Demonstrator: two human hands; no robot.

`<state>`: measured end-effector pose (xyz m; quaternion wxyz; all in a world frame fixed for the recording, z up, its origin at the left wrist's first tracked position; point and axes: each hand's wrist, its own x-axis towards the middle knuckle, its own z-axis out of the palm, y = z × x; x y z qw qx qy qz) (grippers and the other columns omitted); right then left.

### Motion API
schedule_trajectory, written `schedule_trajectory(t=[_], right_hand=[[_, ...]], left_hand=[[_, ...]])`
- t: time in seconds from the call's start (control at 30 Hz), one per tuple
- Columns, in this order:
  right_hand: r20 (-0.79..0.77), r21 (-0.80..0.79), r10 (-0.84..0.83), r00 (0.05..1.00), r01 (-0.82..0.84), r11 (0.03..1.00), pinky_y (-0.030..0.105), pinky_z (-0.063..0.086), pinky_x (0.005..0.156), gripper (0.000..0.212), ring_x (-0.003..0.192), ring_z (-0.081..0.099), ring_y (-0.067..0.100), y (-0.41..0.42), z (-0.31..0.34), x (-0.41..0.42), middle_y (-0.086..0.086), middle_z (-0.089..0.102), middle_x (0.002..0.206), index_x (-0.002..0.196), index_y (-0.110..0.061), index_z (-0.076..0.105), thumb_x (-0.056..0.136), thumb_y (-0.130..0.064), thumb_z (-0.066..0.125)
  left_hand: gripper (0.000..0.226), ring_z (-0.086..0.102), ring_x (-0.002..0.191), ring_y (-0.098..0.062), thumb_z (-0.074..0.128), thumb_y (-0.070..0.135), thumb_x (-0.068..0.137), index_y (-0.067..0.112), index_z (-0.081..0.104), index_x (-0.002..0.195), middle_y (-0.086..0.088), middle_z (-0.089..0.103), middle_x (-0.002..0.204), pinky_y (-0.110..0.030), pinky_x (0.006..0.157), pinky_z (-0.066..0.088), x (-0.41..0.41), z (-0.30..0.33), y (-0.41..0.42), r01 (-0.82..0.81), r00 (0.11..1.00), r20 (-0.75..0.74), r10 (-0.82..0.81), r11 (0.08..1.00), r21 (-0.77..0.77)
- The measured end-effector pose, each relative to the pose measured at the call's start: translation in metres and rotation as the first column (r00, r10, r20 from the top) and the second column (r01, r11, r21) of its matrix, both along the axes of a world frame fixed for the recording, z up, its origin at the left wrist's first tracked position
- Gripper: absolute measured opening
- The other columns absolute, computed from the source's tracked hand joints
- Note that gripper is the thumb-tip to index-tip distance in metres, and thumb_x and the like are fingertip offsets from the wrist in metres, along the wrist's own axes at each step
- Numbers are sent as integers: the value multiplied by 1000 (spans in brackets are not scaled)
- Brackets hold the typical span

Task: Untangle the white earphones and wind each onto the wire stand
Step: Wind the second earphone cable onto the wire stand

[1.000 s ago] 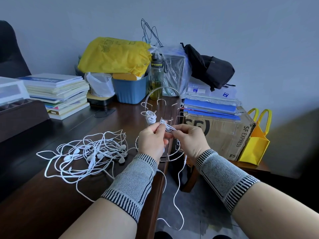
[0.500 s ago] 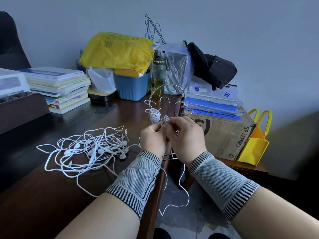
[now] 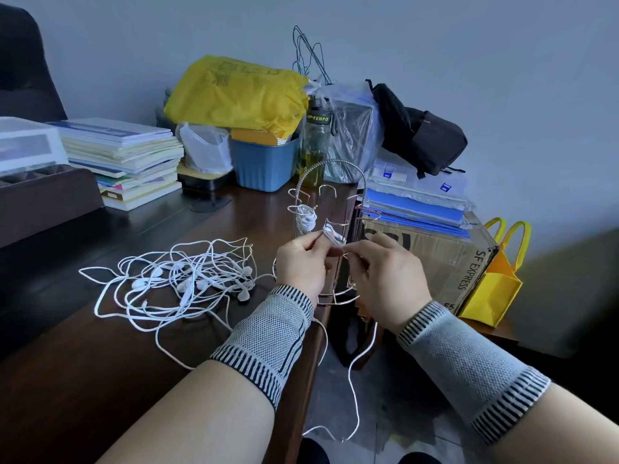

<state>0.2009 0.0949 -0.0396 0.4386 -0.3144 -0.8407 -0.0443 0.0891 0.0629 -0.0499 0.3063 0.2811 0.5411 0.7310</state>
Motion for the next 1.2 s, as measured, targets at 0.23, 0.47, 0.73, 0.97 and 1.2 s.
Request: schedule_trajectory(t=[0.23, 0.47, 0.73, 0.97, 1.2], right_hand=[[-11, -512, -165, 986, 137, 848, 14, 38, 50, 18, 54, 53, 5, 26, 15, 9, -8, 61, 63, 83, -16, 73, 91, -29, 63], [44, -554, -194, 980, 185, 812, 25, 50, 59, 31, 56, 58, 15, 38, 18, 7, 3, 66, 62, 66, -16, 65, 87, -38, 66], [315, -394, -275, 908, 389, 833, 23, 36, 47, 43, 51, 52, 13, 29, 32, 18, -1, 54, 53, 61, -14, 54, 94, -43, 53], [484, -142, -205, 851, 307, 941, 28, 37, 57, 28, 69, 55, 24, 18, 83, 4, 5, 57, 72, 76, -12, 51, 97, -29, 44], [745, -192, -111, 658, 371, 909, 21, 32, 43, 30, 55, 44, 13, 34, 110, -42, 2, 48, 65, 69, -8, 57, 95, -22, 52]], left_hand=[[10, 42, 38, -1, 62, 16, 95, 23, 69, 93, 6, 70, 61, -12, 36, 32, 8, 4, -5, 53, 998, -45, -54, 998, -31], [8, 40, 39, -2, 63, 17, 94, 18, 70, 97, 9, 72, 66, -14, 35, 31, 7, 6, -6, 102, 993, -61, -105, 994, -41], [21, 41, 38, -2, 64, 21, 93, 31, 68, 75, 10, 72, 64, -17, 40, 34, 9, 5, -3, 13, 998, -57, -15, 999, -35], [8, 50, 39, 2, 64, 18, 94, 16, 70, 89, 3, 70, 66, -11, 42, 38, 13, 4, -2, 40, 996, 81, -40, 999, 6], [15, 46, 37, 0, 65, 18, 92, 22, 70, 79, 8, 70, 60, -15, 41, 38, 17, 1, 0, 12, 999, -38, -12, 1000, 0]])
